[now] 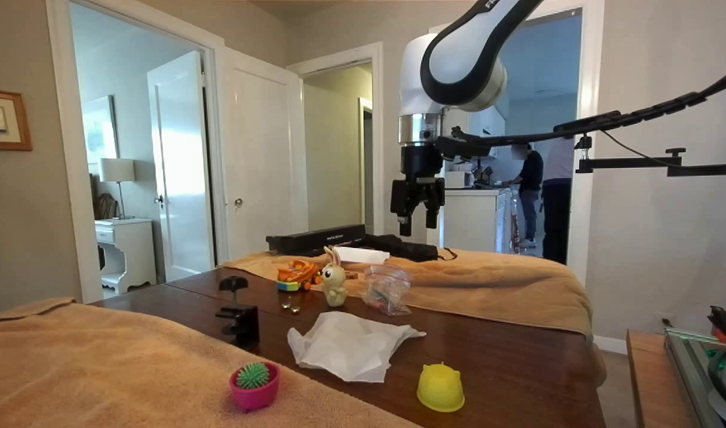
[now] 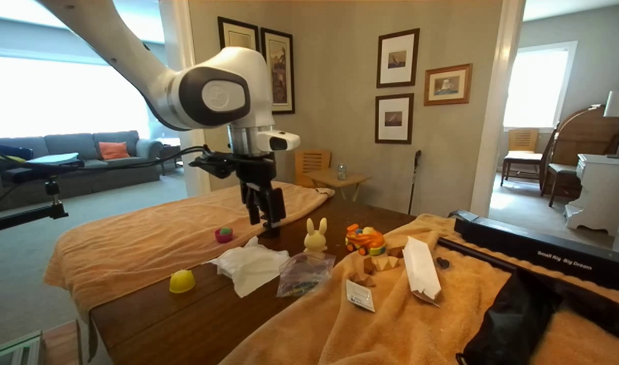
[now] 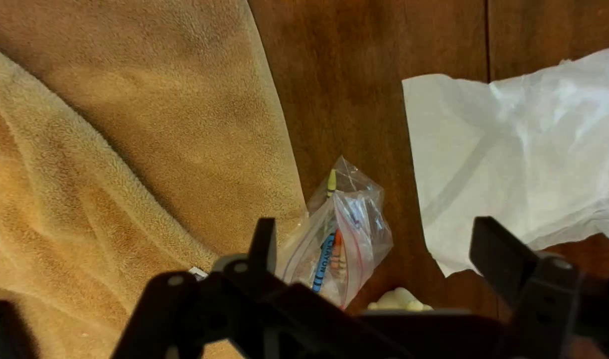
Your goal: Pick up the crayon and put it into the clear plastic bag
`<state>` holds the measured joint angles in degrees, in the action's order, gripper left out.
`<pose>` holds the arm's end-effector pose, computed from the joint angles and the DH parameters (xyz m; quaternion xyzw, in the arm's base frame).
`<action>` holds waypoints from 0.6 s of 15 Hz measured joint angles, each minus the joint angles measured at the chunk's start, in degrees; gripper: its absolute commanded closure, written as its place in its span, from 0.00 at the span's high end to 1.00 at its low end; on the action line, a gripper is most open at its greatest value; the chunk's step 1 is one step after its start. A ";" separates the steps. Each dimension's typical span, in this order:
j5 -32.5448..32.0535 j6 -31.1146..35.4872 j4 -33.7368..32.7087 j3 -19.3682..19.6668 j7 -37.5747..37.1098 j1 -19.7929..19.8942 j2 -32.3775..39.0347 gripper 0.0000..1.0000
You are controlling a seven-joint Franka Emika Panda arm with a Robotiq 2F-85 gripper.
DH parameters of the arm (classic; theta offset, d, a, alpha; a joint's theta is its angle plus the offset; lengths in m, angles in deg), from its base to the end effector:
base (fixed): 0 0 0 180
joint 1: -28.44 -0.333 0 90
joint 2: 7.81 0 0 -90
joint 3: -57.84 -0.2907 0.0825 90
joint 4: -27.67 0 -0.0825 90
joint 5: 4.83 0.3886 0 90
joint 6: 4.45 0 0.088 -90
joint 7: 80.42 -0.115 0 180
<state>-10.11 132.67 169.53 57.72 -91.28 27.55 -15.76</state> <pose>0.4730 0.0071 0.3124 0.9977 -0.0530 0.0312 0.0294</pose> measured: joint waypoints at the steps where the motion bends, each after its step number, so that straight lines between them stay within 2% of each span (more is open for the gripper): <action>1: -0.87 -0.93 0.57 -0.58 -0.29 0.00 -1.29 1.00; 9: -1.32 -1.98 3.96 -3.69 -0.03 -0.07 -8.42 1.00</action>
<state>-11.43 130.69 173.49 54.03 -91.31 27.48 -24.19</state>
